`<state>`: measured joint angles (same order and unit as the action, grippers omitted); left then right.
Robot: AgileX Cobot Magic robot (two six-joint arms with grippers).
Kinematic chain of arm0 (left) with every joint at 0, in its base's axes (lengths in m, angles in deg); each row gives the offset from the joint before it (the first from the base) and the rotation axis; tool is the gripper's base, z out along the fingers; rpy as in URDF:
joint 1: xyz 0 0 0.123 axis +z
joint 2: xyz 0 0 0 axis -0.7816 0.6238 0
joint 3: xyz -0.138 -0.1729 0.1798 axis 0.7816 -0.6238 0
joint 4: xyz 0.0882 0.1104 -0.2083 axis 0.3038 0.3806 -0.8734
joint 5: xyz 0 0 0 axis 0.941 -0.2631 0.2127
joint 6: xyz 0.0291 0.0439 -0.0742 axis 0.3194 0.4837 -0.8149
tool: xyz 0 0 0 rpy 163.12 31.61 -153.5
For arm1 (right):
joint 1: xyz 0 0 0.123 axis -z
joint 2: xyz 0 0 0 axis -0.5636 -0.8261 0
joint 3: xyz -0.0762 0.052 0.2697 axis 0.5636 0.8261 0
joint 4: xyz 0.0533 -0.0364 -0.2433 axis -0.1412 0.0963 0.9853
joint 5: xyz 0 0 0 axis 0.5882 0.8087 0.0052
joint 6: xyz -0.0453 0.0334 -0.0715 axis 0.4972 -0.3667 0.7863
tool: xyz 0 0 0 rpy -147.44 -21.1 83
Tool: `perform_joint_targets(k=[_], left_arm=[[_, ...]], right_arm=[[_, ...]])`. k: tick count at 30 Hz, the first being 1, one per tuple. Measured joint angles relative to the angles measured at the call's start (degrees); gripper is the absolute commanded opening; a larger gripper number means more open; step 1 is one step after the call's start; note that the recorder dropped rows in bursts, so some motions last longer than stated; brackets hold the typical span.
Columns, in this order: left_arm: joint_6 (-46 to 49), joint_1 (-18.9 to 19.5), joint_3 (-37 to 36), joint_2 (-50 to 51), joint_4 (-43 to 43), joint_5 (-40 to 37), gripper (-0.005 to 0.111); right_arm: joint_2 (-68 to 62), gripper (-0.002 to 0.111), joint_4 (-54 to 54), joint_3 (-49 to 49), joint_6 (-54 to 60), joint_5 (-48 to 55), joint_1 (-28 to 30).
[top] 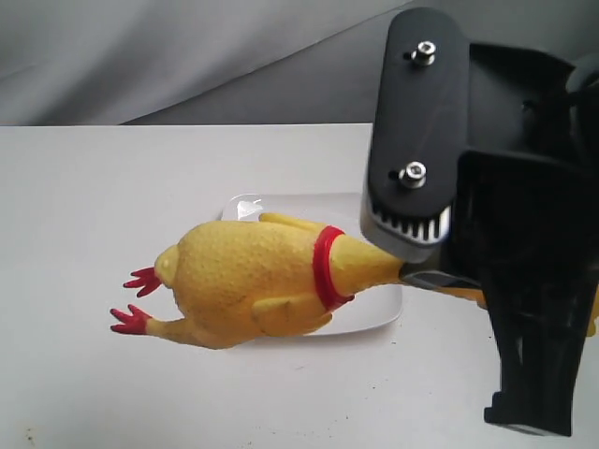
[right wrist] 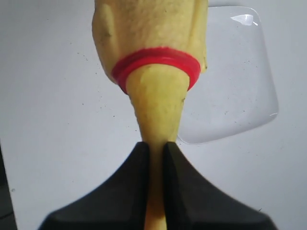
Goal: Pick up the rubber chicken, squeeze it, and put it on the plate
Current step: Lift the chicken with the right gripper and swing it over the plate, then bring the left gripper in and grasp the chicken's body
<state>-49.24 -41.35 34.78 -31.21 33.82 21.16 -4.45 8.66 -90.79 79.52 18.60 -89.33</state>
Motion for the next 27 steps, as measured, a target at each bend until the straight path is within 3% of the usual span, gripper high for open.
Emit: perform_joint_targets(k=[4,7,10,13,19,22,23,25,27], left_arm=[[-3.05,0.00,0.00,0.00,0.15,13.68,0.000],[-10.81,0.00,0.00,0.00,2.86,16.84,0.001],[-21.25,0.00,0.00,0.00,14.32,11.28,0.001],[-32.32,0.00,1.37,2.47,31.32,8.79,0.001],[-40.38,0.00,13.80,25.33,63.17,23.12,0.001],[-45.21,0.00,21.30,36.41,76.67,27.02,0.001],[-46.41,0.00,25.61,39.04,84.93,27.17,0.001],[-46.41,-2.62,29.37,40.49,89.25,25.79,0.000],[-39.85,-8.79,30.51,40.49,90.72,24.60,0.000]], right_arm=[[0.00,0.000,-0.38,0.00,0.00,0.00,0.00],[0.00,0.000,-0.45,0.00,0.00,-0.08,0.09],[0.00,0.000,-0.86,0.00,0.00,-0.78,1.43],[0.00,0.000,-1.59,0.00,0.91,-1.73,4.70],[0.00,0.000,-17.74,0.00,12.76,-2.96,16.77],[-0.76,0.000,-19.48,0.00,13.71,-3.19,17.34],[-1.69,0.000,-20.20,0.00,13.84,-3.19,17.34],[-3.32,0.000,-20.49,0.00,13.93,-3.26,17.34],[-4.92,0.000,-20.58,0.00,14.08,-3.26,17.34]])
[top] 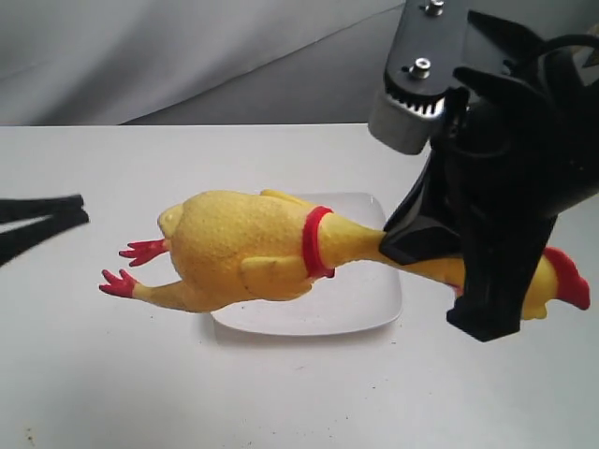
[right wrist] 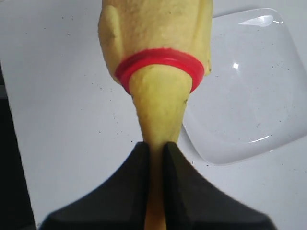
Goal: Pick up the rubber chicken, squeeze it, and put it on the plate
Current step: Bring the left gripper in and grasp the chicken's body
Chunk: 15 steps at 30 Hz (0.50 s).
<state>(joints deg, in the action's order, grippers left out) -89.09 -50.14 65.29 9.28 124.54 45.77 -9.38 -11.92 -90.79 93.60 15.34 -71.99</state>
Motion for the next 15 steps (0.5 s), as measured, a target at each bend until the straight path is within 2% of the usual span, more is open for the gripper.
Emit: perform_joint_targets(k=[2,5,7,10,13,15], left_arm=[[2.69,-10.07,-0.45,-0.88,1.54,-11.00,0.000],[6.34,-23.77,-2.78,-3.00,2.41,-40.60,0.000],[7.24,-29.49,-3.57,-3.36,2.41,-52.62,0.000],[7.60,-37.83,-3.80,-3.58,-2.26,-62.08,0.000],[9.16,-45.92,-3.80,-3.20,-14.31,-69.56,0.000],[14.60,-49.80,-2.90,-1.95,-21.22,-77.02,0.001]], right_arm=[[-0.97,0.000,-0.23,0.00,0.00,-0.15,0.00],[-1.21,0.000,-0.23,0.00,0.00,-0.72,0.00],[-1.24,0.000,-0.13,0.00,0.00,-0.83,0.00],[-1.24,0.000,-0.02,0.00,0.00,-0.90,0.00],[-1.24,0.000,-0.02,0.00,0.00,-0.97,0.00],[-1.24,0.000,-0.02,0.00,0.00,-1.04,0.00]])
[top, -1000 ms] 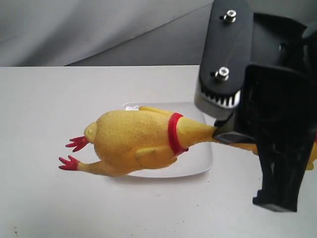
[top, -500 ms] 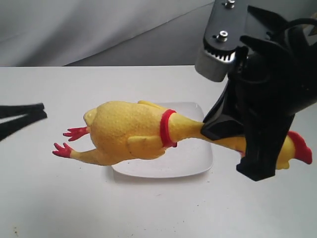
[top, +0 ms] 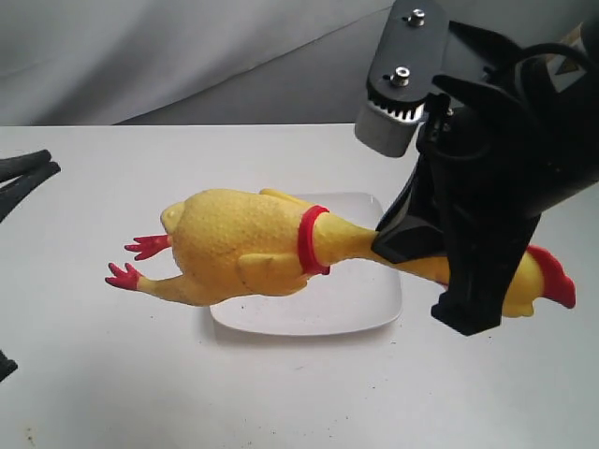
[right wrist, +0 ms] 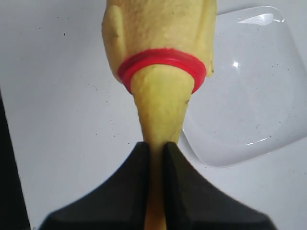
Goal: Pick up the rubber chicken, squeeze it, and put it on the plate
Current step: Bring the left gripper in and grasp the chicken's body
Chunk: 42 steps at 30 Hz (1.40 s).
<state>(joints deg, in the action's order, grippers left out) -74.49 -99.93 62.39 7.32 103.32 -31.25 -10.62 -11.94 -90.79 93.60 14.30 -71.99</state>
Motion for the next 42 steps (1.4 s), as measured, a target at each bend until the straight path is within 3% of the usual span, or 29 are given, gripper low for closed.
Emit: perform_joint_targets(k=[4,9,11,14,21,24,30,36,42], left_arm=[[12.19,-5.58,1.72,3.63,-12.19,-12.05,0.019],[21.94,-8.87,1.95,7.84,-24.40,-7.65,0.072],[23.64,-9.29,1.95,9.31,-25.22,-4.21,0.083],[23.84,-9.43,2.05,11.26,-25.47,0.03,0.081],[23.61,-9.43,2.09,13.80,-23.39,6.86,0.064],[23.61,-9.43,2.19,15.01,-21.63,7.89,0.064],[23.06,-9.43,2.19,18.73,-17.86,7.44,0.064],[12.84,-9.43,2.19,22.02,-5.46,1.04,0.064],[2.91,-9.43,2.19,22.24,2.50,-0.27,0.064]], right_arm=[[0.00,0.000,0.00,0.00,0.00,-0.16,0.00],[0.00,0.000,0.00,0.00,0.00,-1.42,0.00],[0.00,0.000,-0.12,0.00,0.00,-1.65,0.00],[-0.51,0.000,-0.69,0.00,0.00,-1.68,0.00],[-3.97,0.000,-3.90,0.00,0.00,-1.78,0.00],[-4.63,0.000,-4.17,0.00,0.00,-1.78,0.00],[-4.63,0.000,-6.61,0.00,0.73,-1.78,0.00],[-4.63,0.000,-8.78,0.00,1.81,-1.25,0.00],[-4.71,0.000,-10.28,0.00,3.30,-0.84,0.13]])
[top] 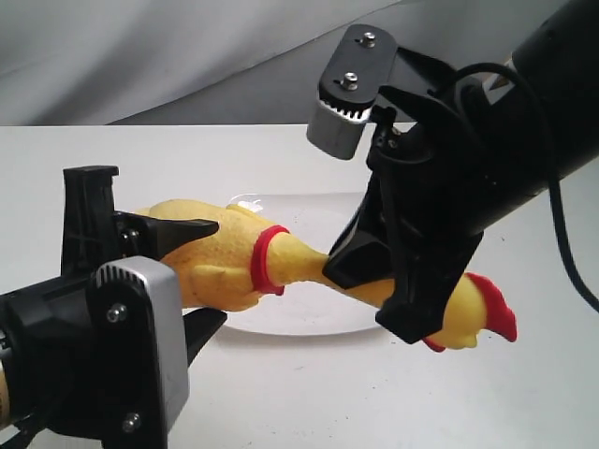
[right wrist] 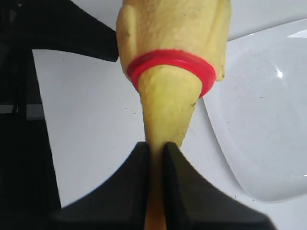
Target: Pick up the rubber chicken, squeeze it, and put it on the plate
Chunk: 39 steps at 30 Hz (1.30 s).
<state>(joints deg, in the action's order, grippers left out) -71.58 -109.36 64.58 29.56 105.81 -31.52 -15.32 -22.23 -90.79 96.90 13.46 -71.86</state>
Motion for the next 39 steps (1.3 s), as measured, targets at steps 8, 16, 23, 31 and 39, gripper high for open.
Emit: perform_joint_targets(k=[8,16,23,31,39], left_arm=[[-2.59,0.00,0.00,0.05,0.90,-2.13,0.064],[-2.82,0.00,0.00,0.05,1.17,-3.20,0.066],[-2.21,0.00,0.00,0.05,-0.74,-1.90,0.059],[-1.74,0.00,0.00,3.56,-0.74,-1.43,0.000],[-1.63,0.00,0.00,3.74,-0.74,-1.31,0.000]], right_arm=[[0.00,0.000,-2.51,0.00,2.13,1.23,0.26],[0.00,0.000,-3.89,0.00,3.13,2.94,0.26],[0.42,0.000,-3.79,0.00,3.36,3.82,0.26],[0.44,0.000,-4.20,0.00,4.10,4.15,0.34],[0.44,0.000,-4.20,0.10,4.45,4.28,0.34]])
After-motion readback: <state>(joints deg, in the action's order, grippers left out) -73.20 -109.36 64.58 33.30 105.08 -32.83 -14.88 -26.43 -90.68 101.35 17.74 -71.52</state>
